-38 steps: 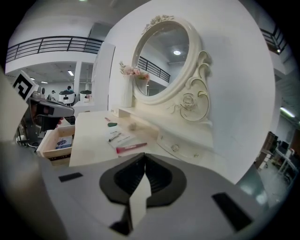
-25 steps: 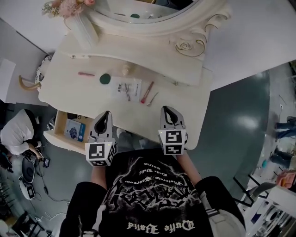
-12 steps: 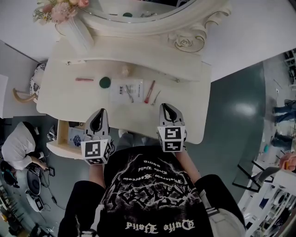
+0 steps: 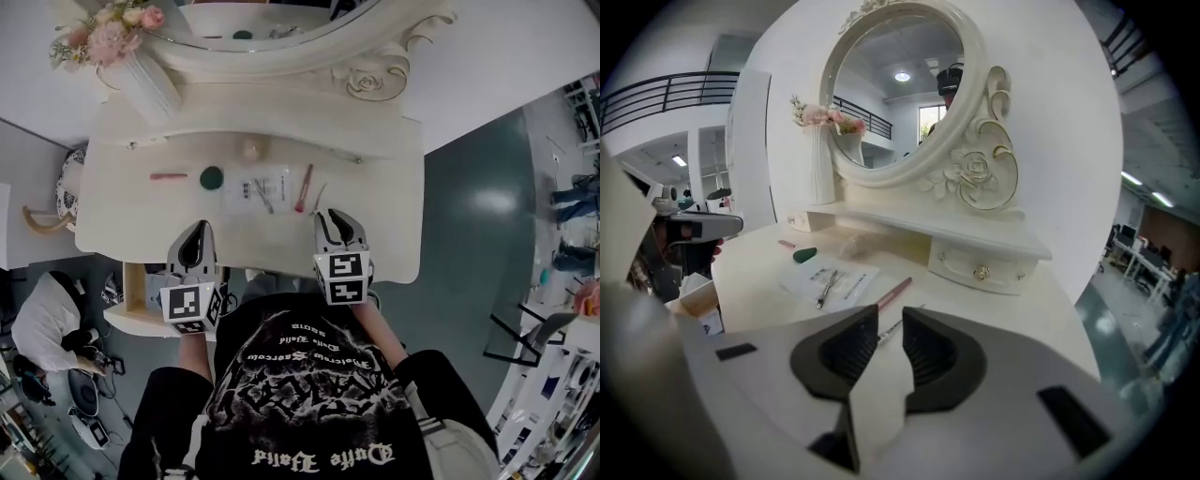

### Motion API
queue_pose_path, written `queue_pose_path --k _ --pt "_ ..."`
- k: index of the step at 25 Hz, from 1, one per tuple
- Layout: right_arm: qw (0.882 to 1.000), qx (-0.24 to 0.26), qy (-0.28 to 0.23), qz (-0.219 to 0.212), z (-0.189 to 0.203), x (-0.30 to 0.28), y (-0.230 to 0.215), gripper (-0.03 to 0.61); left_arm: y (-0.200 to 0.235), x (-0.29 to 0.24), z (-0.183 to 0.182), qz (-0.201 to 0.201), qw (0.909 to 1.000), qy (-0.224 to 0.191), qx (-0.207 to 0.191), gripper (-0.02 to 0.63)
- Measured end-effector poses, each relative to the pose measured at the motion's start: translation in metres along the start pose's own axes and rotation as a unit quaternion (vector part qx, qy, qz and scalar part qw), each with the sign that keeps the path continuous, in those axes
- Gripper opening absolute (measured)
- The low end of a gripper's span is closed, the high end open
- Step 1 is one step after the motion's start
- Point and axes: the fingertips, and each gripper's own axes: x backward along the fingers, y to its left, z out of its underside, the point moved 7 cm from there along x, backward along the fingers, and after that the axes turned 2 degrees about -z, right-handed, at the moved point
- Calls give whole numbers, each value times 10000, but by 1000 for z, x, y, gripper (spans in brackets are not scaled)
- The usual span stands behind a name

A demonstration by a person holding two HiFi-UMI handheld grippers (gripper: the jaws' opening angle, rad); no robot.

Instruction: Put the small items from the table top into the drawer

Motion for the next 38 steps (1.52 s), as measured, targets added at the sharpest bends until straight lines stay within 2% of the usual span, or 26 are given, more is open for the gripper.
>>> queue_pose_path --k 5,13,19,24,32,35,38 --pt "9996 -149 196 -113 3 -8 5 151 4 -1 3 35 10000 58 -71 15" --pt "9970 -400 657 -123 7 -29 7 190 12 5 8 -161 9998 128 22 15" --pt "9925 -567 1075 -88 14 -41 5 189 13 7 11 -242 9996 162 -2 15" --pt "9914 -554 1183 46 15 -46 4 162 16 7 14 -221 9993 256 -164 15" --pt "9902 -583 1269 96 15 -49 4 144 20 8 15 -333 9991 265 -45 15" --pt "9898 -614 1282 115 15 -48 3 100 20 8 15 -336 9991 254 -19 15" --pt "9895 -641 1292 125 15 -48 2 92 20 8 15 -355 9991 243 15 15"
